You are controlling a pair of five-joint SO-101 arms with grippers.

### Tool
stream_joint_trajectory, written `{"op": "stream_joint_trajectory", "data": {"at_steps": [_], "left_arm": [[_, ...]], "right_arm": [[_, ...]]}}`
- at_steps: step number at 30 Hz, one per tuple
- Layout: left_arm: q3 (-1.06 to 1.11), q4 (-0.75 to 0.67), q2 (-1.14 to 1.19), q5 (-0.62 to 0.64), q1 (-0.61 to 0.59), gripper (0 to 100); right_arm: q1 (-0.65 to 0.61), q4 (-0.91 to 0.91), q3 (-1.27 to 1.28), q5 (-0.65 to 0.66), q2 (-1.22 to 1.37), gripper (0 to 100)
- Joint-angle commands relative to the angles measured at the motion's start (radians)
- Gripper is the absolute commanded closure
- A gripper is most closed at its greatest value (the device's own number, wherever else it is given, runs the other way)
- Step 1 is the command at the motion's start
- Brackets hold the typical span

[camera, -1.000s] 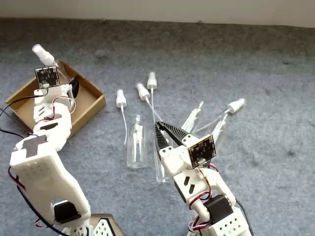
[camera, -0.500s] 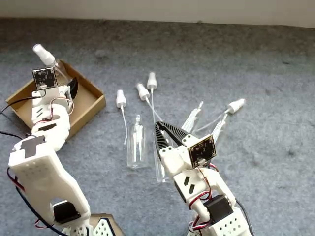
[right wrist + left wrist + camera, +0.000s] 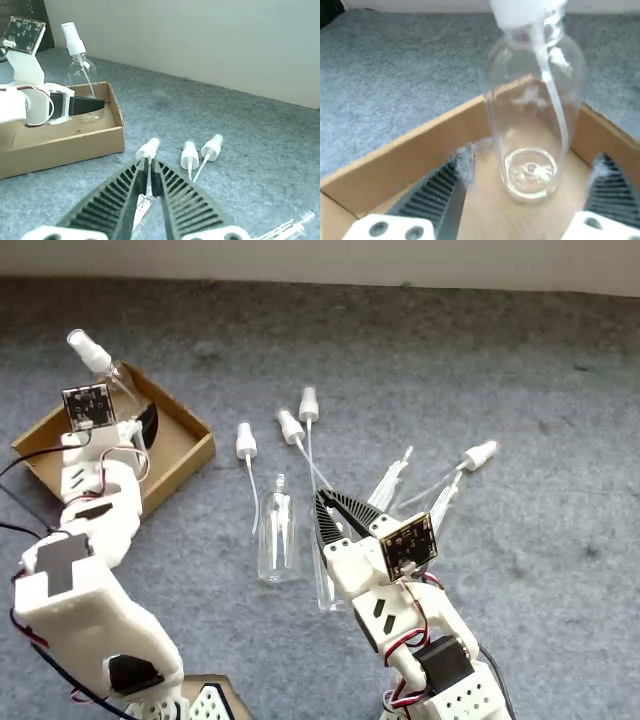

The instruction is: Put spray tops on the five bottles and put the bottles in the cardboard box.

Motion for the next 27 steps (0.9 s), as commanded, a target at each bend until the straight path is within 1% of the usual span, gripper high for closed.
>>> {"op": "stream_joint_trajectory", "data": {"at_steps": [1, 8, 13, 15, 18, 24, 27], "left_arm": [[0.008, -0.009, -0.116, -0.008, -0.015, 67], [0.142, -0.009, -0.272, -0.009, -0.024, 67], [0.326, -0.008, -0.487, -0.011, -0.024, 67], [0.397, 0.034, -0.588, -0.048, -0.022, 67], [0.461, 0.206, -0.742, -0.126, -0.021, 67], [0.469, 0.644, -1.059, -0.124, -0.050, 67], [0.469, 0.833, -1.222, -0.124, -0.048, 67]], "right_arm": [[0.012, 0.002, 0.120, 0.002, -0.004, 99.4], [0.012, 0.002, 0.120, 0.002, -0.004, 99.4], [0.012, 0.002, 0.120, 0.002, -0.004, 99.4], [0.012, 0.002, 0.120, 0.002, -0.004, 99.4], [0.012, 0.002, 0.120, 0.002, -0.004, 99.4], [0.012, 0.004, 0.120, 0.002, -0.004, 99.4], [0.012, 0.004, 0.120, 0.002, -0.004, 99.4]]}}
